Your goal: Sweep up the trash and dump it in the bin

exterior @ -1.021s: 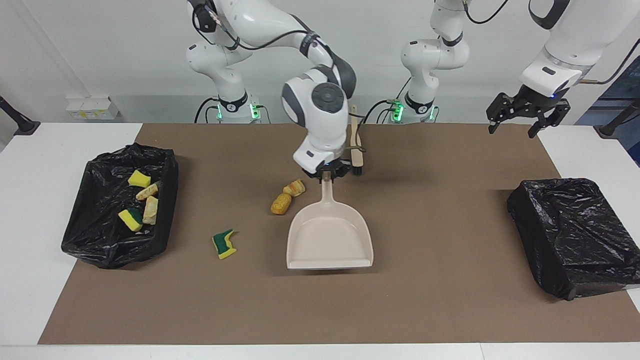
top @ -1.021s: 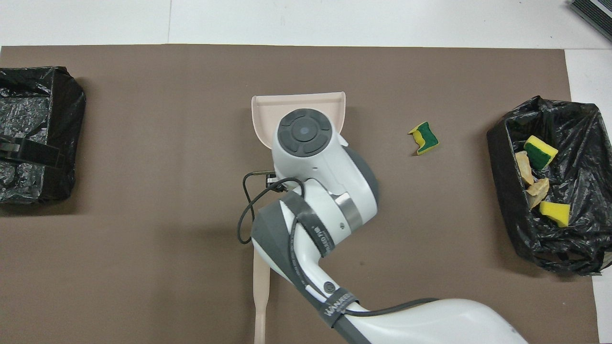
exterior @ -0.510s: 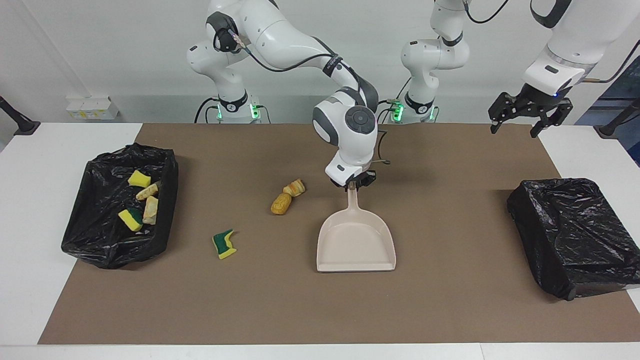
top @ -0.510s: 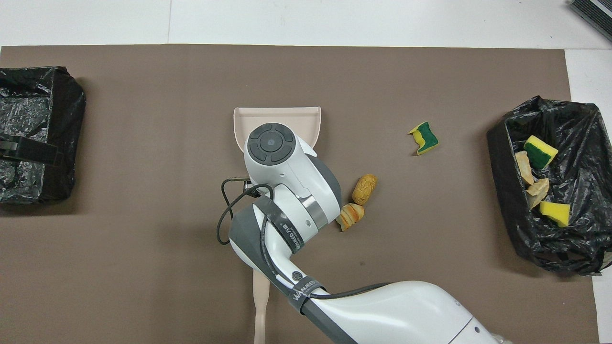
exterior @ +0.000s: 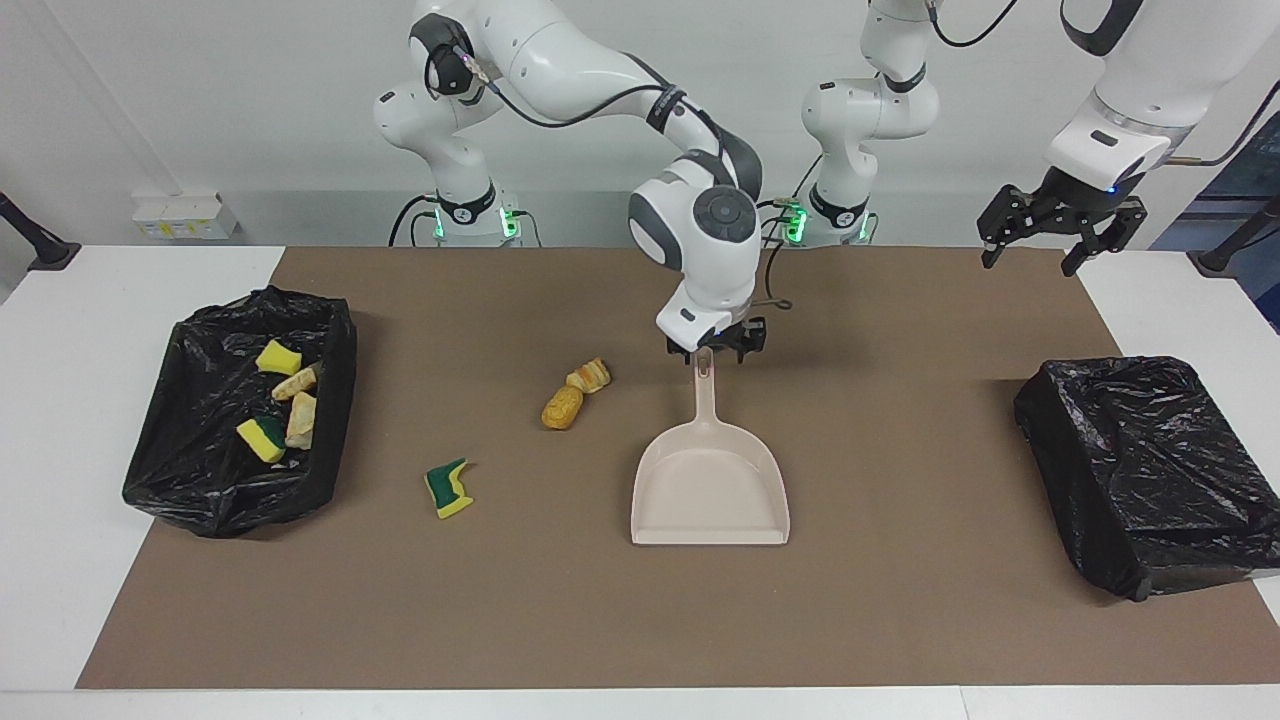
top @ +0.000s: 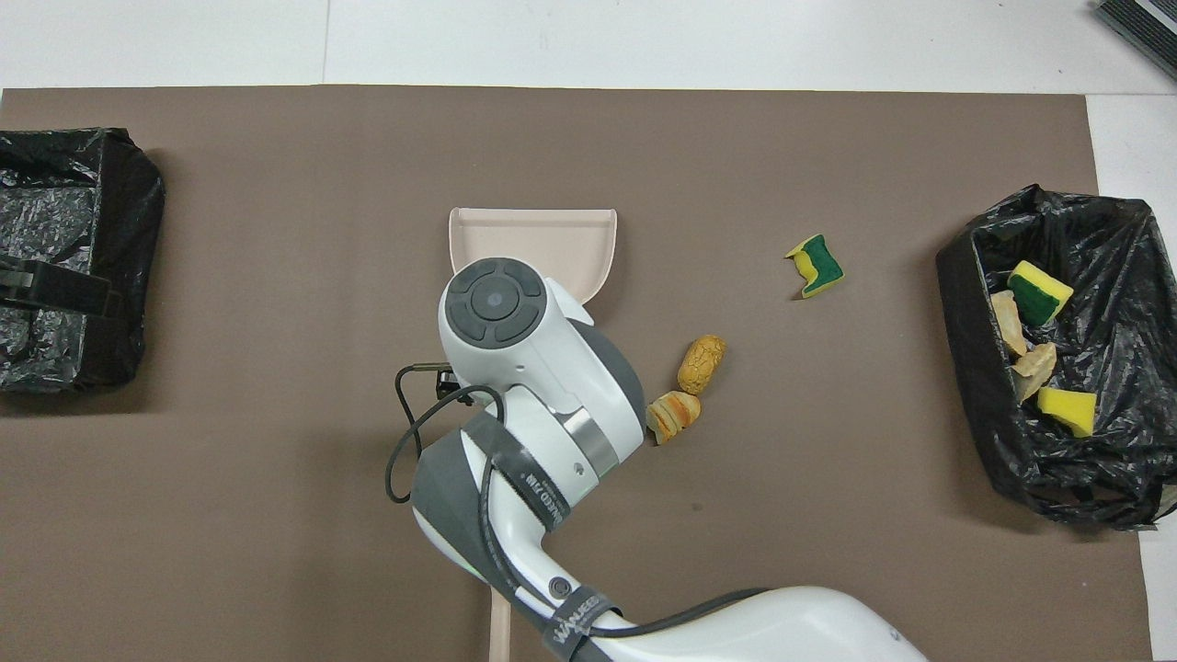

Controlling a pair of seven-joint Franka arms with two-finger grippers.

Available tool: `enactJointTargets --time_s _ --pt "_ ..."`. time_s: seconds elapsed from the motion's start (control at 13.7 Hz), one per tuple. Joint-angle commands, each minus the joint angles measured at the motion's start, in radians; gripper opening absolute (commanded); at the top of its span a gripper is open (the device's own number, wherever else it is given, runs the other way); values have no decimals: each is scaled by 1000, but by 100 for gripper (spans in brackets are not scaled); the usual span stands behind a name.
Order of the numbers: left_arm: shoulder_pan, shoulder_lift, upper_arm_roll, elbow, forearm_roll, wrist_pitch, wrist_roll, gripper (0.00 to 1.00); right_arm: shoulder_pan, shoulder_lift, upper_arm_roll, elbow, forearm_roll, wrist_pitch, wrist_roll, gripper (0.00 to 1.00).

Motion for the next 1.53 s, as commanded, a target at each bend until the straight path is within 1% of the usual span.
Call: enactJointTargets --time_s 0.0,0.22,0.29,0.51,0.58,0.66,0.8,0.95,1.09,1.17,1.46 --pt "14 -8 -11 -5 19 20 -1 100 41 -88 2 -134 33 14 41 100" --pt "13 -10 -11 -8 19 21 -2 100 67 -172 16 -285 160 28 41 100" --pt "13 -11 -10 -11 19 21 -2 100 100 -203 16 -337 168 39 47 100" --pt "13 -13 -11 -13 19 19 -2 100 174 -312 16 -552 172 182 102 100" --pt "11 -13 -11 -13 19 18 -2 100 187 -343 18 -612 188 210 110 100" --pt "11 -13 -11 -13 19 19 -2 100 200 -363 16 -649 207 223 111 99" --pt "8 -14 -11 -23 18 19 -5 100 217 -381 16 -677 250 226 137 90" --pt "-3 -21 -13 -39 18 19 -7 100 234 -392 16 -688 252 226 152 81" --pt "-6 -22 -14 -48 18 21 -7 100 237 -392 16 -689 252 226 154 68" --pt "-6 -22 -17 -49 18 21 -7 100 237 -394 16 -691 252 226 154 66" --pt "-6 -24 -21 -56 18 21 -7 100 251 -398 16 -697 272 227 160 66"
